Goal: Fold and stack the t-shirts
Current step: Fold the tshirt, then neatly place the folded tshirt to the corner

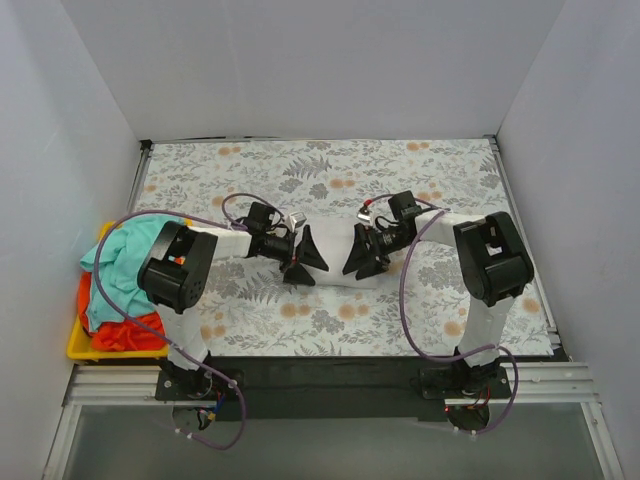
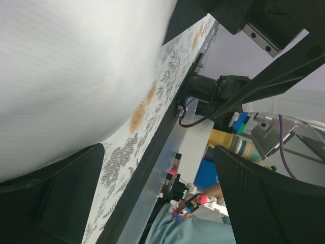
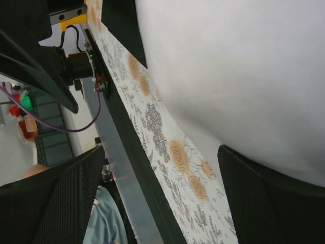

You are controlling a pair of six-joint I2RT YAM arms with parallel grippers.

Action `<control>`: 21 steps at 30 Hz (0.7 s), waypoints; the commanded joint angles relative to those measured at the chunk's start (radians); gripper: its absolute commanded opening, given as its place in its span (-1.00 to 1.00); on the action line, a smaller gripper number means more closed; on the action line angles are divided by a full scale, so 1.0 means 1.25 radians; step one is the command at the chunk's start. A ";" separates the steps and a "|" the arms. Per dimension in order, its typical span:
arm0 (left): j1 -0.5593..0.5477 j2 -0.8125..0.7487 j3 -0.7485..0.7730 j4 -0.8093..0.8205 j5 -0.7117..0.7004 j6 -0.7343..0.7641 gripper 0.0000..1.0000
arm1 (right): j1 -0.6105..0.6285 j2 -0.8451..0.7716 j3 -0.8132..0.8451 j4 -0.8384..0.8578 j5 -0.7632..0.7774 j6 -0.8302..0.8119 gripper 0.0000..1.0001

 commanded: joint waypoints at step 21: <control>-0.163 -0.241 0.196 -0.326 -0.830 0.233 0.81 | -0.082 -0.326 0.086 -0.092 0.372 -0.129 0.97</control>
